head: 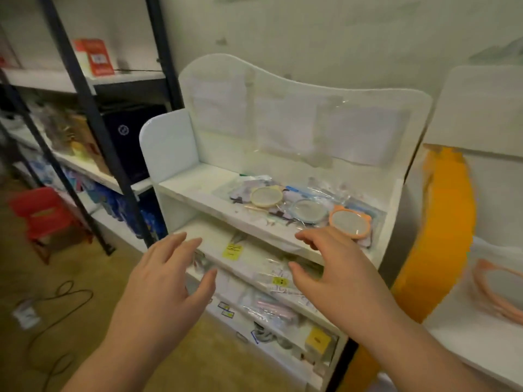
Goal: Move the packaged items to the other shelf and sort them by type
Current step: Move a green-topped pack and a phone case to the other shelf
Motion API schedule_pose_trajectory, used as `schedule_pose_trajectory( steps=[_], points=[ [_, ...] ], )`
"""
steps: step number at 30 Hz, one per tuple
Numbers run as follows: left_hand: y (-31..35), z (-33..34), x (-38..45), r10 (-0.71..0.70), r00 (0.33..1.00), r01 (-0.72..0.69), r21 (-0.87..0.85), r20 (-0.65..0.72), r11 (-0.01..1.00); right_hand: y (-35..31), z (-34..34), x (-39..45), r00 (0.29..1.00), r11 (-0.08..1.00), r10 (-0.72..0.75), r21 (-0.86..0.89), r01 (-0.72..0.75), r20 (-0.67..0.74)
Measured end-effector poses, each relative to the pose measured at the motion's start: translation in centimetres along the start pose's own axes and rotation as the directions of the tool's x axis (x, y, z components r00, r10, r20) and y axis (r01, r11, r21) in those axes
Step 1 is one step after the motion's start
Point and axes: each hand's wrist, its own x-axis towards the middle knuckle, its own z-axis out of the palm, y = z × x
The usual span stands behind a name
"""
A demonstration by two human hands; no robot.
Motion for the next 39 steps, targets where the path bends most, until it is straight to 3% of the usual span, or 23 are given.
schedule_pose_trajectory(
  steps=[4,11,21,30,35,39],
  points=[
    [-4.4,-0.4,0.8,-0.024,1.000,0.024,-0.028,0.013,0.999,-2.7,4.0,1.5,0.997,0.999,0.012,-0.042,-0.009,0.079],
    [-7.2,1.5,4.5,0.054,0.997,-0.051,-0.063,0.055,0.997,-3.8,6.9,4.4,0.994,0.995,0.055,-0.083,-0.047,0.093],
    [-7.0,5.5,18.4,0.167,0.984,-0.165,-0.025,0.069,0.986,-1.3,13.3,15.4,0.994,0.994,0.104,0.024,-0.105,0.029],
    [-10.2,9.8,30.9,0.132,0.968,-0.164,0.141,0.211,0.976,1.3,16.6,27.1,0.988,0.985,0.152,0.077,-0.155,0.036],
    [-10.4,14.9,35.1,0.060,0.932,-0.081,0.044,0.357,0.996,2.8,17.9,28.7,0.970,0.969,0.231,0.073,-0.236,0.073],
    [-10.8,18.4,38.0,0.022,0.917,-0.073,0.113,0.398,0.991,3.6,19.2,29.5,0.962,0.962,0.265,0.055,-0.268,0.062]
  ],
)
